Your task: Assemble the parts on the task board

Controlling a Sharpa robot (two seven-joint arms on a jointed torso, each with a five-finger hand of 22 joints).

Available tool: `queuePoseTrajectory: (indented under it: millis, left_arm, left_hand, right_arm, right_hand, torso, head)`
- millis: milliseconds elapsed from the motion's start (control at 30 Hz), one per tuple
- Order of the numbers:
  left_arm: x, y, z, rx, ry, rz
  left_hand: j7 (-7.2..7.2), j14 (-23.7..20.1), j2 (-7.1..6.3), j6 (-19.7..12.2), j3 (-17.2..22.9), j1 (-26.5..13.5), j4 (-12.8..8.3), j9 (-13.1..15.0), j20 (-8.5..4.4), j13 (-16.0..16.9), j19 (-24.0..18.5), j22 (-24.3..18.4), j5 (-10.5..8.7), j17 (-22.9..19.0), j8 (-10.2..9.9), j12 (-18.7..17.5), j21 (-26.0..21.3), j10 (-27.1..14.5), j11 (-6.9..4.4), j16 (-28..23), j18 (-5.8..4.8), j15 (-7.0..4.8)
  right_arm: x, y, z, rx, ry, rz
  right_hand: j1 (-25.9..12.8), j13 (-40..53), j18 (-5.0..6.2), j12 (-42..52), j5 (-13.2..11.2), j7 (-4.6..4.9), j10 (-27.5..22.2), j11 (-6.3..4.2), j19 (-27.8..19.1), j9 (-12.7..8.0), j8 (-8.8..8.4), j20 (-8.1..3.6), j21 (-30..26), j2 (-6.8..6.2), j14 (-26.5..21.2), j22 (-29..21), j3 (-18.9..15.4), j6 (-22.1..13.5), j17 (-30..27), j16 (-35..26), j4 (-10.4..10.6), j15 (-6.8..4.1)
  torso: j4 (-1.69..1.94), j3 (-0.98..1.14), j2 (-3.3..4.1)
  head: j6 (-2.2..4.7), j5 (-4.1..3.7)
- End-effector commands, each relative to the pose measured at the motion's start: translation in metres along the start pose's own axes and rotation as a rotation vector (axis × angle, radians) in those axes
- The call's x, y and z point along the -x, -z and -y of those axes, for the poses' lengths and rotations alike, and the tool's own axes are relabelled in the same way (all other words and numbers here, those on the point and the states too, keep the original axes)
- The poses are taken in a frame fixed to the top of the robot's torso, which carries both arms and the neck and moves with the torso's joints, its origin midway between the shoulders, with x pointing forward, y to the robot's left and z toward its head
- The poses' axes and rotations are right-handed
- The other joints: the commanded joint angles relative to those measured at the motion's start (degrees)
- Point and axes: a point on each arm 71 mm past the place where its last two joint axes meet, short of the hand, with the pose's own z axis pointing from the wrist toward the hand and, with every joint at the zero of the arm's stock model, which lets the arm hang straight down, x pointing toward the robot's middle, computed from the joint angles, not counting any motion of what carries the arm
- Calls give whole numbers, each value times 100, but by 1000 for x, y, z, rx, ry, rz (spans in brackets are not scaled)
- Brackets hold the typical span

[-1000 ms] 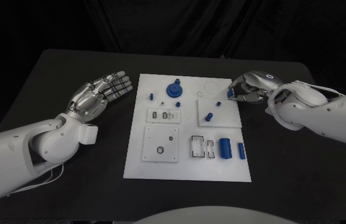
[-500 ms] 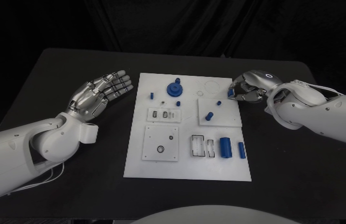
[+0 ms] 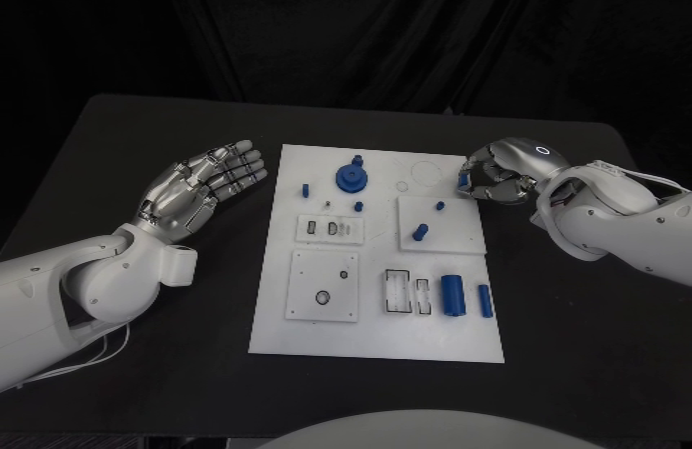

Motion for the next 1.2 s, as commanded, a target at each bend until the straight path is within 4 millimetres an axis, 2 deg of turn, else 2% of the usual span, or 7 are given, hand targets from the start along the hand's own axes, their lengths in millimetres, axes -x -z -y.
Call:
queuePoseTrajectory:
  millis: [33, 367, 433, 633, 967, 1133, 1200]
  left_arm:
    - [-1, 2, 13, -191, 14, -10]
    - [-5, -1, 11, -189, 22, -20]
    - [-8, -2, 10, -188, 28, -27]
    - [-10, -1, 9, -186, 33, -30]
    - [-12, -1, 9, -184, 35, -31]
    - [-13, -1, 9, -183, 36, -32]
    - [-13, -1, 9, -182, 36, -33]
  left_hand:
    - [80, 1, -48, -34, 44, -28, -4, 4, -3, 0, 3, -8, 8, 6, 9, -31, -1, -21, -3, 21, -106, 26]
    - [82, 4, -50, -26, 55, -32, -4, 5, -3, 2, 4, -8, 8, 7, 12, -25, 0, -16, -2, 29, -108, 27]
    - [83, 5, -50, -33, 58, -32, -3, 4, -3, 2, 2, -8, 8, 7, 10, -25, -1, -16, -2, 31, -108, 27]
    - [86, 3, -49, -32, 69, -34, -3, 5, -3, 3, -1, -9, 10, 8, 10, -21, -3, -13, -1, 33, -110, 28]
    - [87, 5, -50, -25, 72, -35, -3, 6, -3, 3, 2, -9, 9, 8, 12, -20, -1, -12, -1, 36, -110, 28]
    - [87, 5, -50, -25, 72, -35, -3, 6, -3, 3, 2, -9, 9, 8, 12, -20, -1, -12, -1, 36, -110, 28]
    - [87, 5, -50, -25, 72, -35, -3, 6, -3, 3, 2, -9, 9, 8, 12, -20, -1, -12, -1, 36, -110, 28]
  right_arm:
    - [7, 4, -10, 41, -25, 87]
    - [19, -4, -83, 230, -112, 125]
    - [13, -9, -107, 281, -136, 102]
    - [-11, -14, -142, 337, -173, 28]
    - [-37, -25, -164, 344, -171, -58]
    - [-42, -29, -170, 343, -163, -77]
    - [-45, -30, -171, 340, -159, -88]
  right_hand:
    - [109, 1506, -16, 16, 260, -44, 587, 45, 194, 88, 95, 19, -34, 63, 408, 1047, 44, 20, 546, -25, -37, 33]
    - [124, 1506, -15, 16, 425, -51, 587, 41, 195, 140, 159, 21, -40, 44, 404, 1048, 61, 23, 522, -39, -56, 32]
    - [140, 1506, -8, 16, 476, -55, 587, 36, 185, 156, 175, 18, -61, 39, 397, 1036, 70, 16, 477, -65, -81, 27]
    - [169, 1506, 2, 16, 526, -65, 587, 24, 171, 183, 204, 11, -92, 45, 393, 1017, 91, 14, 440, -85, -127, 18]
    - [191, 1506, 12, 16, 565, -62, 587, 22, 156, 199, 212, 5, -124, 43, 387, 998, 106, -11, 402, -107, -170, 13]
    - [186, 1506, 12, 16, 567, -58, 587, 25, 156, 204, 213, 4, -125, 28, 388, 998, 101, -23, 405, -105, -183, 14]
    - [185, 1506, 11, 16, 564, -57, 587, 26, 158, 205, 214, 3, -122, 23, 390, 1000, 99, -26, 410, -102, -188, 14]
  torso:
    - [-5, -1, -4]
    - [-28, 8, 1]
    - [-21, 4, 2]
    - [-9, 1, 7]
    - [28, -3, 6]
    - [7, -6, 2]
    - [19, -8, -1]
  head:
    - [-3, 7]
    - [-55, 20]
    - [-52, 13]
    - [-42, 42]
    - [-61, 30]
    - [-74, 33]
    - [-85, 32]
